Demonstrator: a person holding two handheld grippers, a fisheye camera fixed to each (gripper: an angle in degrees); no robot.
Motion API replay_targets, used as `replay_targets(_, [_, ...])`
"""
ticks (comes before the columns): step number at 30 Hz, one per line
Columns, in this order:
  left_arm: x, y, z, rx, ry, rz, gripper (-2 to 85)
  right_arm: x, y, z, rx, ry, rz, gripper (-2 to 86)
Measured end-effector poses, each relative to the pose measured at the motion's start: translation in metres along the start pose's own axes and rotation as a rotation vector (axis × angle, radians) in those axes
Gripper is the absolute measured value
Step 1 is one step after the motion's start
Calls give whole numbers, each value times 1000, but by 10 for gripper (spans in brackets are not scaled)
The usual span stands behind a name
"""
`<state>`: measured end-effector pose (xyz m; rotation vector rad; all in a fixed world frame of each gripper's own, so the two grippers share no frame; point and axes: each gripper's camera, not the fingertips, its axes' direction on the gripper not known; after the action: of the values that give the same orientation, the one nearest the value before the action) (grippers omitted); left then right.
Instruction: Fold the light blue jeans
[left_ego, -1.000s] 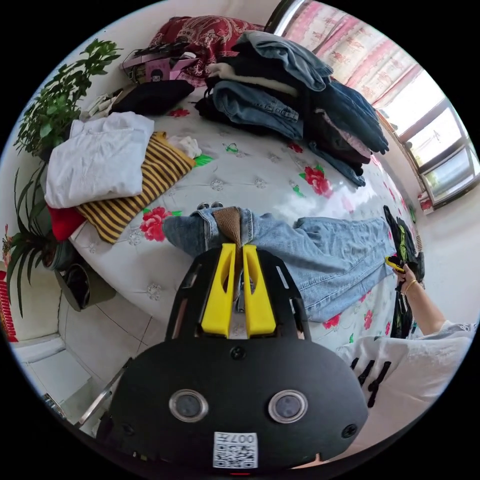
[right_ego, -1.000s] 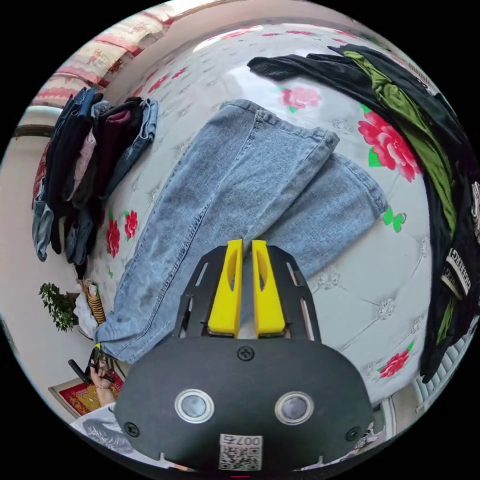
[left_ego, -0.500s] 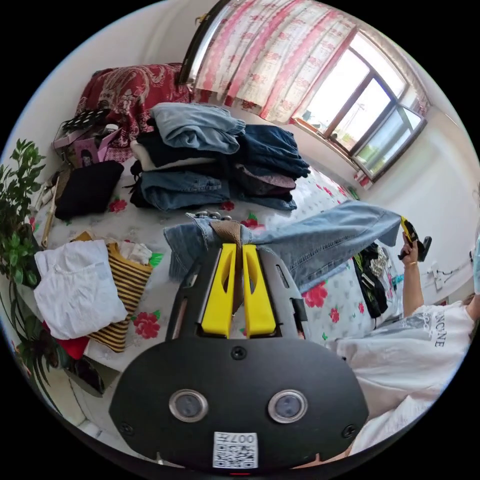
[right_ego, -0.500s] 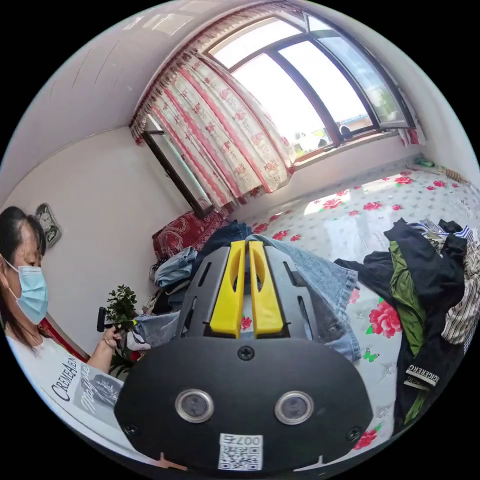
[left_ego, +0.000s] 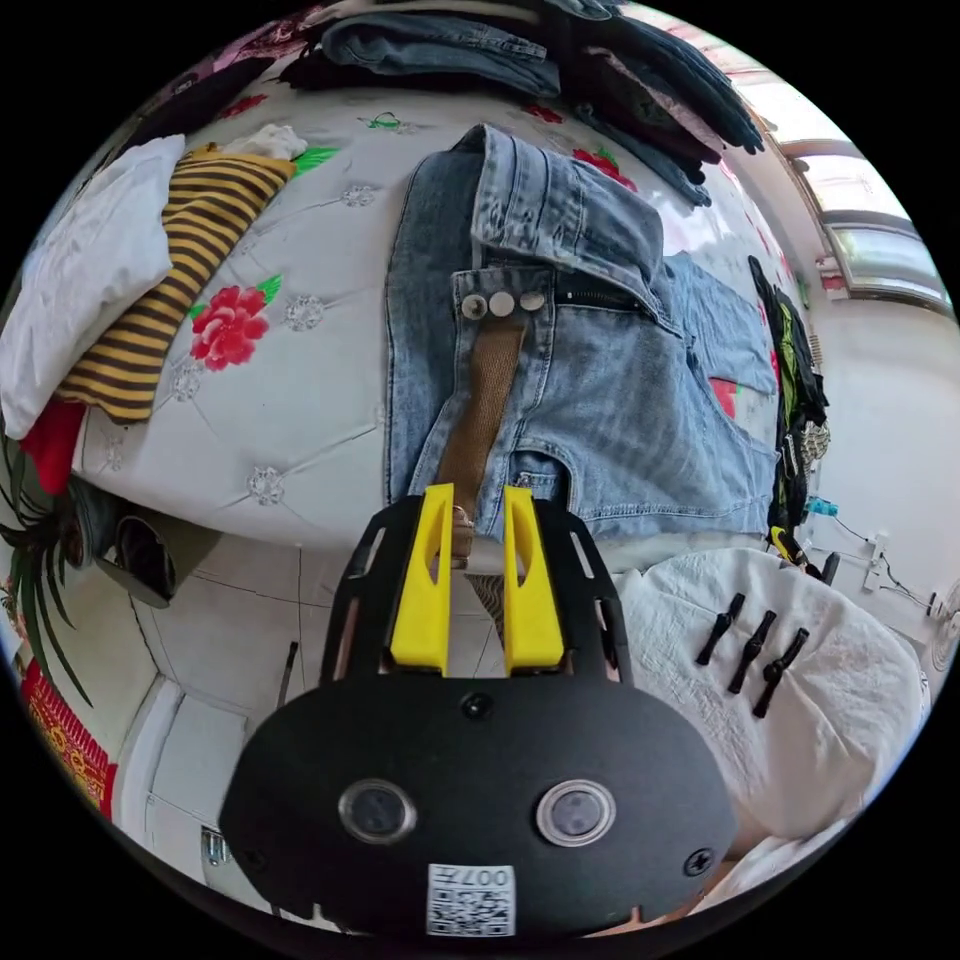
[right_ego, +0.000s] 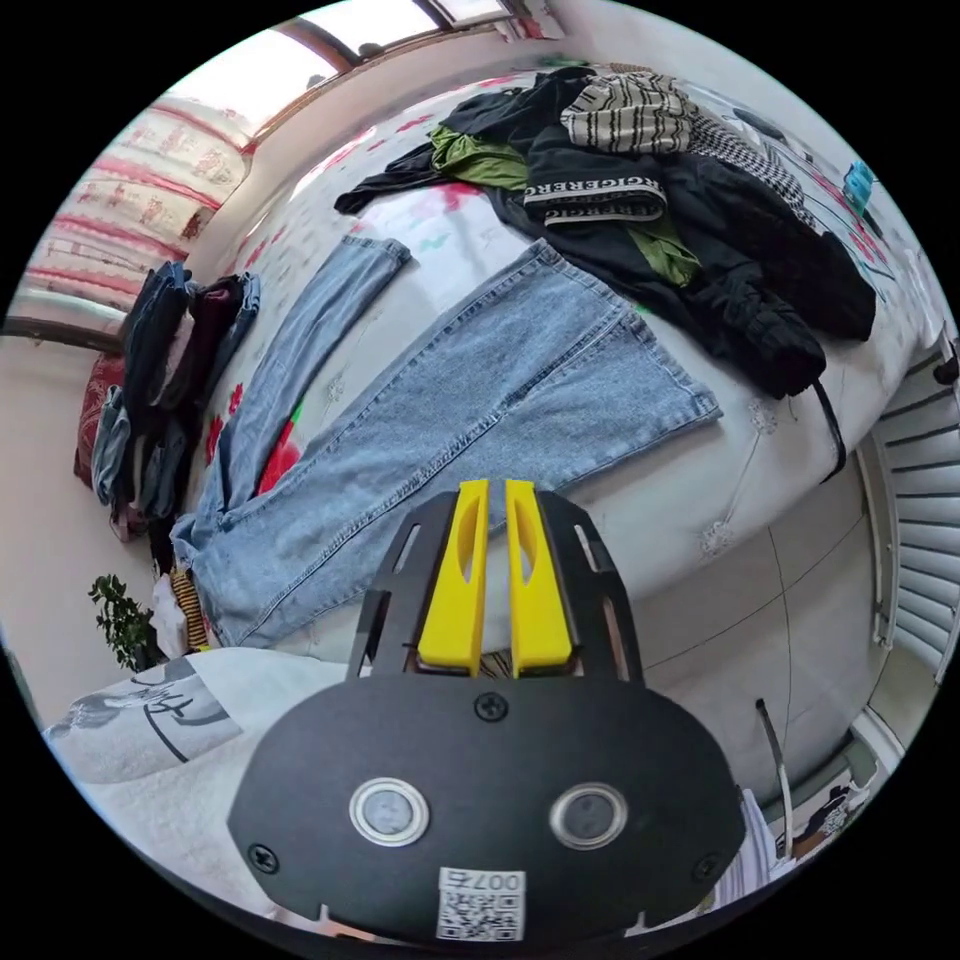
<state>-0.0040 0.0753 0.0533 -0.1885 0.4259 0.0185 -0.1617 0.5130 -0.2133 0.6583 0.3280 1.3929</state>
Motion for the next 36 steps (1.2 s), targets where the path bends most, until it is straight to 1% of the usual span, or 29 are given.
replay_targets(4, [9, -7, -3, 75, -42, 28, 83, -35, -21, -5, 26, 2, -141, 19])
replay_targets(7, [11, -25, -23, 195, 7, 15, 87, -70, -50, -4, 34, -42, -231, 31])
replay_targets(9, [16, -50, -43, 279, 72, 31, 102, -95, -73, -2, 40, -65, -289, 39])
replay_targets(11, [25, -76, -58, 323, 97, 65, 121, -123, -99, 2, 32, -71, -348, 47])
replay_targets(13, [39, -105, -71, 347, 85, 114, 132, -163, -134, 9, 15, -81, -416, 59])
replay_targets(14, [49, -126, -77, 353, 51, 137, 137, -172, -143, 12, 9, -81, -428, 62])
replay_targets(17, [69, -184, -80, 318, 10, 165, 152, -220, -186, 28, -35, -78, -480, 79])
replay_targets(19, [76, -221, -73, 278, -1, 165, 160, -252, -219, 43, -43, -28, -497, 85])
replay_targets(22, [80, -280, -47, 178, -32, 147, 171, -270, -261, 67, -65, 24, -457, 88])
replay_targets(24, [76, -319, -13, 59, -103, 123, 181, -273, -284, 85, -103, 58, -424, 90])
replay_targets(28, [76, -350, 52, -134, -210, 137, 177, -269, -316, 131, -193, 208, -399, 87])
replay_targets(29, [85, -350, 69, -176, -295, 181, 169, -268, -317, 139, -220, 219, -404, 84])
replay_targets(30, [99, -347, 72, -172, -366, 251, 156, -273, -314, 140, -173, 259, -434, 79])
replay_targets(31, [103, -346, 73, -172, -376, 260, 142, -278, -310, 142, -146, 273, -471, 65])
replay_targets(33, [108, -341, 72, -156, -399, 293, 82, -284, -310, 139, -141, 266, -526, 34])
replay_targets(35, [101, -333, 65, -110, -369, 280, 56, -287, -314, 133, -153, 237, -531, 14])
replay_targets(36, [95, -325, 52, -69, -339, 257, 50, -288, -317, 115, -98, 168, -529, 8])
